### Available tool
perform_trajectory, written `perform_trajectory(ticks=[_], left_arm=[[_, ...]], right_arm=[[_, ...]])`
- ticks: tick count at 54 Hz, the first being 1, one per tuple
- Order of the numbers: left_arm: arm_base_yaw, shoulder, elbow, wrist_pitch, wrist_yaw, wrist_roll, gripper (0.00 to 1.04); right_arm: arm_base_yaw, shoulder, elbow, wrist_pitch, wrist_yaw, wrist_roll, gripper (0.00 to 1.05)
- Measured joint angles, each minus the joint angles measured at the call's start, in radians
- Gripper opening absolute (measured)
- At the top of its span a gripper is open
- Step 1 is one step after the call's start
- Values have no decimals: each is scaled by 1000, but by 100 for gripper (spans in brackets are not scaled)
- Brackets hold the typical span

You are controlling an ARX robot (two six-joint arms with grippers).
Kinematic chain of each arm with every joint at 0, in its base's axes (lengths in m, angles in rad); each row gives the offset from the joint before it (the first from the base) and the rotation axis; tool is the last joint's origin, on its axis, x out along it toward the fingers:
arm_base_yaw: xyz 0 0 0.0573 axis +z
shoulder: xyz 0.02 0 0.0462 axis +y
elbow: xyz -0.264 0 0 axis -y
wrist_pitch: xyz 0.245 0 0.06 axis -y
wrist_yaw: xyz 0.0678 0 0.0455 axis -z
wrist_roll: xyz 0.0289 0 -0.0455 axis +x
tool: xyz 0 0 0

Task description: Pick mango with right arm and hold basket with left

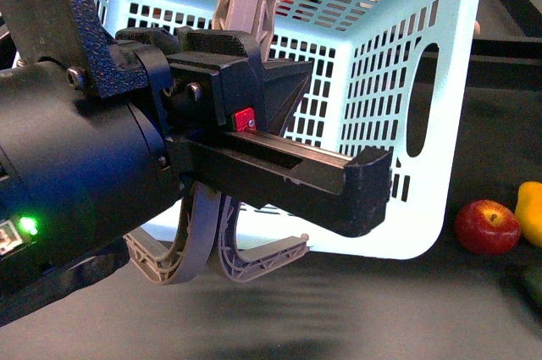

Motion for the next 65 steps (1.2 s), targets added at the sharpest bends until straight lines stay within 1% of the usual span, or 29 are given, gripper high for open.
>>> perform_trajectory(ticks=[8,22,28,47,65], left_arm=[[0,0,0,0,1,0,9],[0,0,0,0,0,0,9],[0,0,0,0,0,-1,9],[0,0,0,0,0,0,9],[0,0,0,0,0,-1,9]], right_arm=[[-25,256,133,45,50,11,97],[-36,500,306,47,101,21,97],[-30,592,395,13,128,31,97],[3,792,616,-74,188,50,97],[14,921,745,-116,224,47,97]])
